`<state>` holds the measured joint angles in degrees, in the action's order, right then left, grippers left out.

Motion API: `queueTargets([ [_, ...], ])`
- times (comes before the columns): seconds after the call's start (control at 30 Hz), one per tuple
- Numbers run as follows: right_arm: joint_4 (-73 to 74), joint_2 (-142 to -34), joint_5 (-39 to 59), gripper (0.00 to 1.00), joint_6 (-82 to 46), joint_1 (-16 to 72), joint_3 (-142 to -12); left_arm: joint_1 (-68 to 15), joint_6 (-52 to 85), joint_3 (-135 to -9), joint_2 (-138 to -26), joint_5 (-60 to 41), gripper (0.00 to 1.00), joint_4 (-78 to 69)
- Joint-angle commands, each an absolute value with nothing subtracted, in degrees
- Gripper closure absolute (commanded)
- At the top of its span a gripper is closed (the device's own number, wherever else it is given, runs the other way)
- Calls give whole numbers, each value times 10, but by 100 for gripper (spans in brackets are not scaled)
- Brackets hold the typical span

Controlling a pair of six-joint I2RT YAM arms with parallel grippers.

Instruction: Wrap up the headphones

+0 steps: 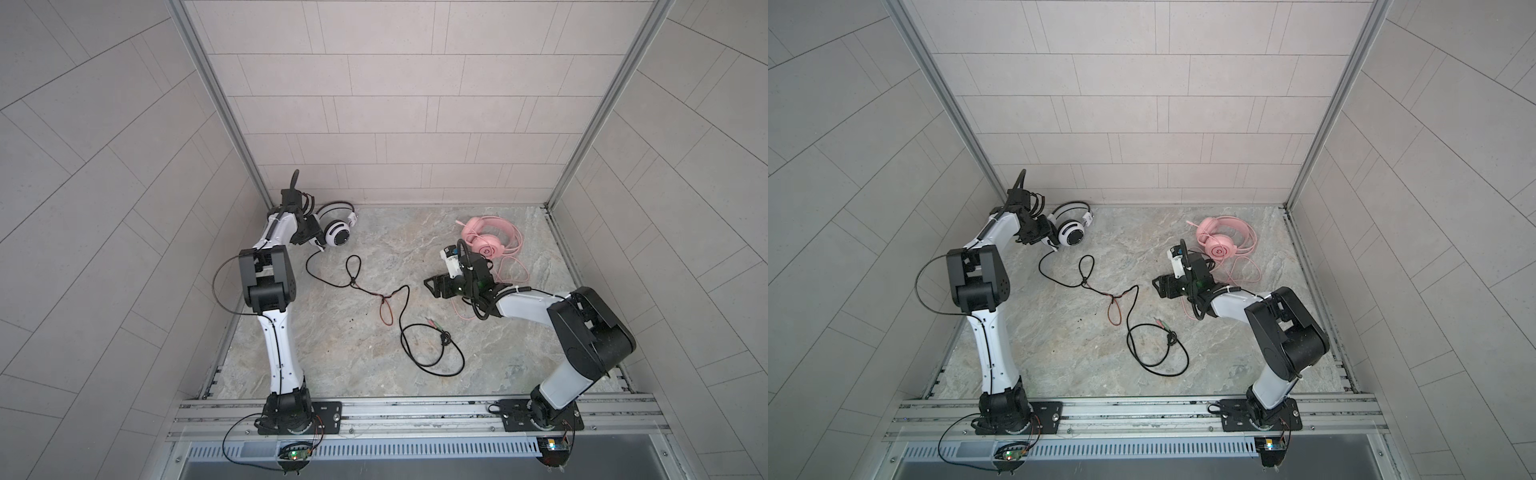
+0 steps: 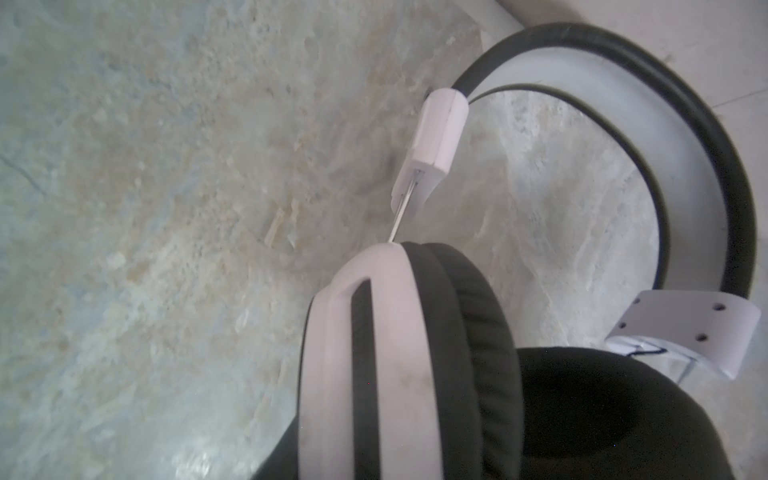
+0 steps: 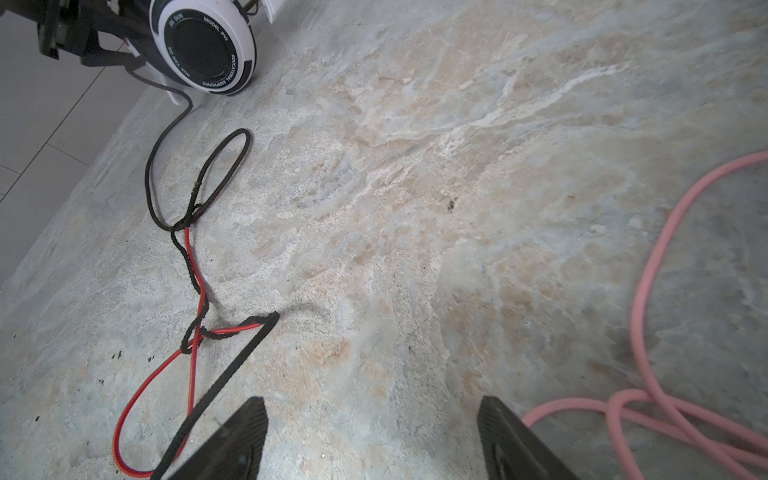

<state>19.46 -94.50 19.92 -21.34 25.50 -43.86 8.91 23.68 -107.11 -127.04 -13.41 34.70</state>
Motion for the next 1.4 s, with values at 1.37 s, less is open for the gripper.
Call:
queueTargets([
  [1.37,28,-951,173,24,-427,437,-713,78,259,-499,-652,-341,100,243],
])
